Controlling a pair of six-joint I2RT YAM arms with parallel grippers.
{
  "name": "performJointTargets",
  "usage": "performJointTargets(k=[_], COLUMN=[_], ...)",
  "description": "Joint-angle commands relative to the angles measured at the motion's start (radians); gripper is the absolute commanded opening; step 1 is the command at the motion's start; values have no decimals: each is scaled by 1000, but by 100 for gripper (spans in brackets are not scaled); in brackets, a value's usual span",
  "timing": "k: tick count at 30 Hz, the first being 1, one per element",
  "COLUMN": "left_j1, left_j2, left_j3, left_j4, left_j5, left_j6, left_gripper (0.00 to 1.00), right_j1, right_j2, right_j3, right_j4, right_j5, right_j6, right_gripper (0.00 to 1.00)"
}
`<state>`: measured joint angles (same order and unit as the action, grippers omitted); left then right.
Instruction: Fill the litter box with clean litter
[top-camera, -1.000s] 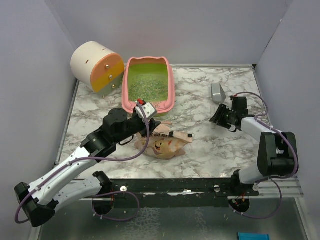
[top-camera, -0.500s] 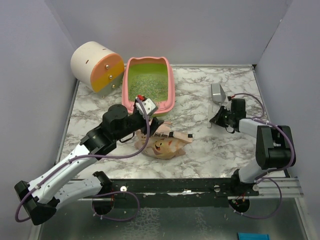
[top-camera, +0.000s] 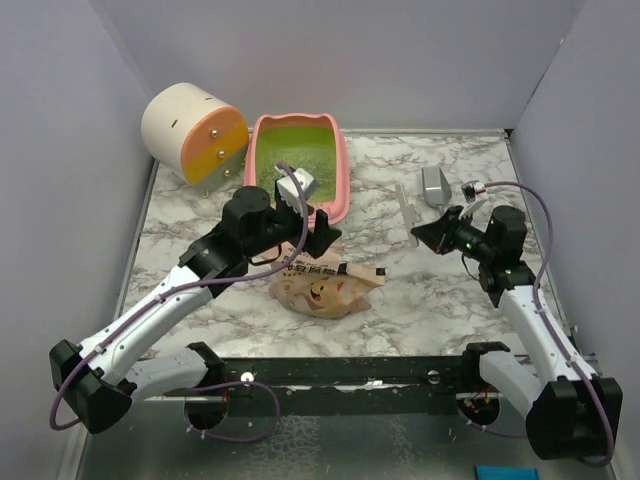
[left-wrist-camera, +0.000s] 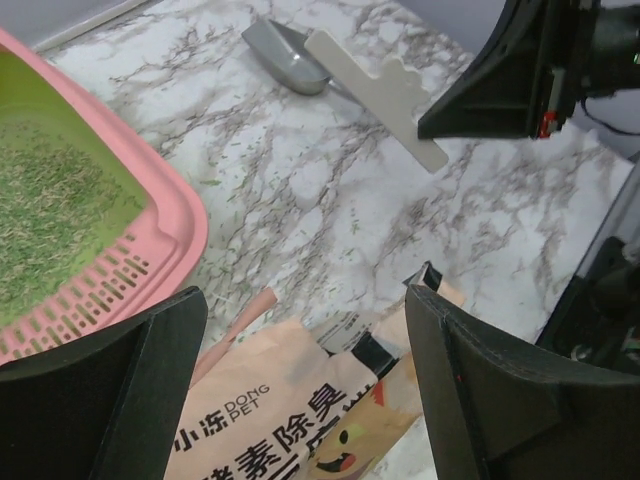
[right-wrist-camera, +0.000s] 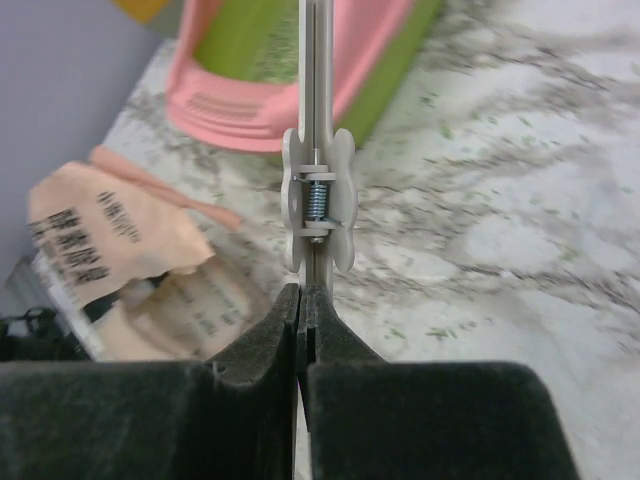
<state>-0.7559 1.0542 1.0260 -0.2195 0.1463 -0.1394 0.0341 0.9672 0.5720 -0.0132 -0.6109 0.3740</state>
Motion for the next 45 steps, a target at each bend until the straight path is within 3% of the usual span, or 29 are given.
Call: performJointTargets(k=[1, 8, 12, 18, 26, 30, 35, 45], left_j1=[107, 352, 386, 386, 386, 386, 385, 385], left_j2=[-18, 67, 146, 152, 134, 137, 157, 153], left_j3=[-1, -75, -105, -132, -149, -158, -118, -130], left_j4=[205, 454, 621, 640, 631, 602, 431, 489], left_j5=[273, 684, 923, 965, 1034, 1048, 1014, 1026], left_j6=[-192, -374, -487, -482, -484, -460, -326, -352], left_gripper=[83, 88, 90, 78, 63, 63, 64, 64], right_j1=[15, 100, 203, 367, 430, 439, 452, 476], right_j2=[-70, -134, -100, -53, -2, 8, 3, 43], right_j3=[-1, 39, 100, 127, 165, 177, 173, 181], right_j4=[65, 23, -73, -63, -57, -63, -51, -42], right_j5=[-328, -409, -407, -304, -261, -271, -270, -287], right_j6=[8, -27, -89, -88, -94, -93, -76, -74], right_gripper=[1, 1, 1, 1, 1, 1, 1, 1])
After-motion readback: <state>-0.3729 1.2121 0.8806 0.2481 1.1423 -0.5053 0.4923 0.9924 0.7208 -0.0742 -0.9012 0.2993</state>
